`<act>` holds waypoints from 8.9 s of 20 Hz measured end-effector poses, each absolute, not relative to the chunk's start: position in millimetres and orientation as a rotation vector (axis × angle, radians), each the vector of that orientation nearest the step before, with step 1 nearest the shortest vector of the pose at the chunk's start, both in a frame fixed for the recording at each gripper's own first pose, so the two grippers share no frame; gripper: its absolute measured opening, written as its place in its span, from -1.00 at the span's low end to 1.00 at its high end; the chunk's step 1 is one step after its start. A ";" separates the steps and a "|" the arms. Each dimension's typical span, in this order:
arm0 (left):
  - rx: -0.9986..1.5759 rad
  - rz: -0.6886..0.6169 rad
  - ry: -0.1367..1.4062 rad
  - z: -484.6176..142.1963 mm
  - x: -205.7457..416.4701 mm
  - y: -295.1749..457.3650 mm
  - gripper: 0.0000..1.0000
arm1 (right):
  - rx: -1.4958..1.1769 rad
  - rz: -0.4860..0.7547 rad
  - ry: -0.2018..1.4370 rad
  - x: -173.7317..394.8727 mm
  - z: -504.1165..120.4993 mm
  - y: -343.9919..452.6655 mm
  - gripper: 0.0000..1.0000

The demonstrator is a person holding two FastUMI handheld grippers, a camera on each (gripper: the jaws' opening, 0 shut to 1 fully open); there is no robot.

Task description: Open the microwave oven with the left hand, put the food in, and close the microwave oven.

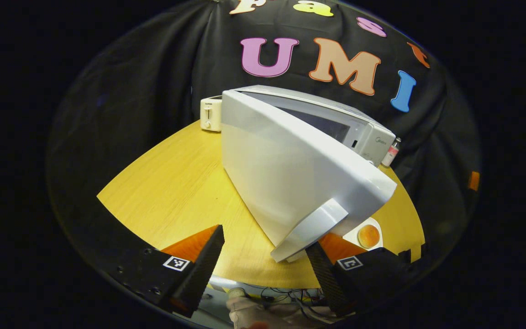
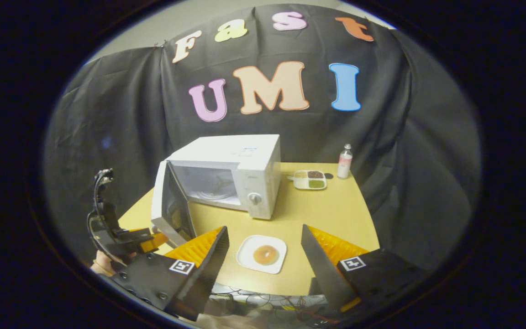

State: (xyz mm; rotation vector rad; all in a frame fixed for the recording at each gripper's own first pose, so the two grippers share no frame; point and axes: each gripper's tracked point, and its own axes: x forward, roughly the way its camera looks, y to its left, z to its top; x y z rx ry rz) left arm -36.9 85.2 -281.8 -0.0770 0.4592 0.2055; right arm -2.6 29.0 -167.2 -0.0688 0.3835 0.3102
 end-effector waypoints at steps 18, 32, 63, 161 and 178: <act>-0.160 0.193 0.487 -265.1 -106.9 230.5 0.96 | -0.086 0.173 0.482 6.9 -235.4 137.0 0.99; -0.140 0.347 0.564 -256.6 -141.8 301.6 0.96 | -0.116 0.059 0.654 47.8 -311.0 87.3 0.99; -0.176 0.804 0.189 -151.8 -148.0 337.9 0.94 | -0.109 0.140 1.100 95.4 -451.3 49.4 0.56; -0.052 0.112 0.505 -205.9 -37.8 229.7 -0.98 | 0.095 -0.220 0.319 -1.6 -247.6 51.7 1.00; -0.039 -0.011 0.457 -202.1 47.5 77.3 -0.99 | 0.192 -0.212 0.240 43.0 -227.9 -23.5 0.84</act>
